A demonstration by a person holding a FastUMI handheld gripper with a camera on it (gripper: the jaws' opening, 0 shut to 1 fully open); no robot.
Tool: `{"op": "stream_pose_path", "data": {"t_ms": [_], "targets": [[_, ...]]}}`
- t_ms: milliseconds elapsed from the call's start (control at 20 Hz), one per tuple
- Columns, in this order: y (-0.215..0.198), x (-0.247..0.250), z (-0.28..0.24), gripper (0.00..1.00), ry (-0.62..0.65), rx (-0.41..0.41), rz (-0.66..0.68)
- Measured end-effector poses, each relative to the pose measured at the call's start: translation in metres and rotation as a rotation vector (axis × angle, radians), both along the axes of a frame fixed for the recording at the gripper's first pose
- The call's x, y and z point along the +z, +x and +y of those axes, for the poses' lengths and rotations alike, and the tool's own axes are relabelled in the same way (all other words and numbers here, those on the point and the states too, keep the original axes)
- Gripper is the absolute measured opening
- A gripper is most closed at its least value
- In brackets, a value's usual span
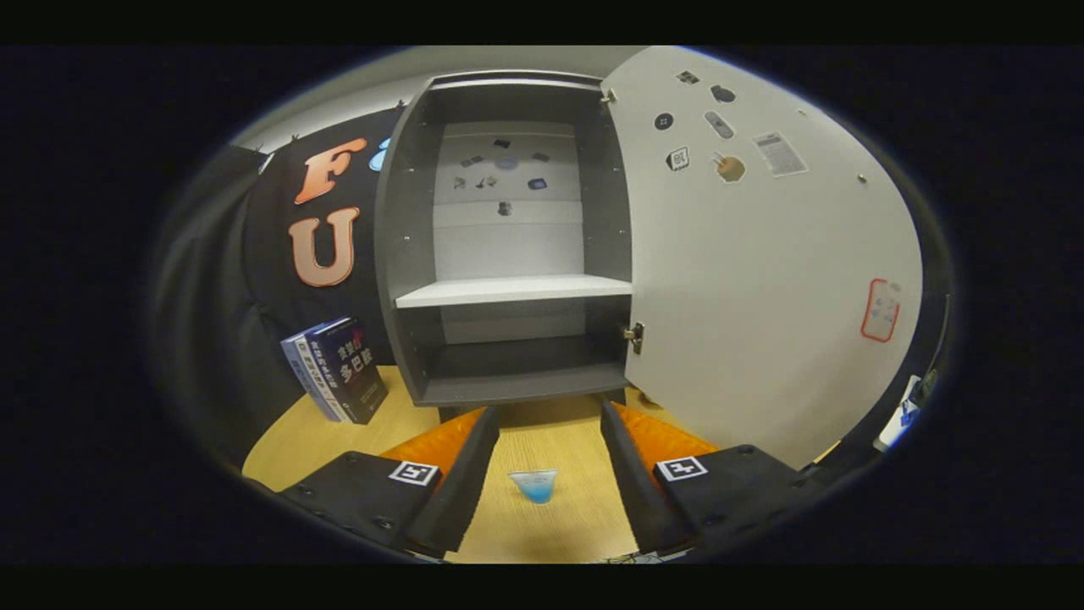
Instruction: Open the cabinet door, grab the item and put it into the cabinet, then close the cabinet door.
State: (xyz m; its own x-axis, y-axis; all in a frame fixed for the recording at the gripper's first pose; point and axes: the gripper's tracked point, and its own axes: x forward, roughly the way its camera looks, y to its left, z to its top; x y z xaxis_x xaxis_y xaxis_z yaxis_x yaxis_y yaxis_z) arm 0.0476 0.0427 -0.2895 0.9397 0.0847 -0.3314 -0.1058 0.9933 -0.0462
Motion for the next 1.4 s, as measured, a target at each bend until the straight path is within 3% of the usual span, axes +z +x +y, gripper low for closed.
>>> {"op": "stream_pose_path", "data": {"t_ms": [50, 200, 900, 1100, 1300, 1400], "targets": [[0.003, -0.013, 0.001, 0.81, -0.005, 0.003, 0.019], [0.015, -0.049, 0.004, 0.99, -0.035, 0.011, 0.068], [0.024, -0.162, 0.003, 0.99, -0.054, 0.033, 0.271], [0.022, -0.175, 0.003, 0.86, -0.073, 0.045, 0.304], [0.024, -0.176, 0.002, 0.64, -0.079, 0.056, 0.315], [0.021, -0.171, 0.002, 0.63, -0.069, 0.054, 0.325]]}}
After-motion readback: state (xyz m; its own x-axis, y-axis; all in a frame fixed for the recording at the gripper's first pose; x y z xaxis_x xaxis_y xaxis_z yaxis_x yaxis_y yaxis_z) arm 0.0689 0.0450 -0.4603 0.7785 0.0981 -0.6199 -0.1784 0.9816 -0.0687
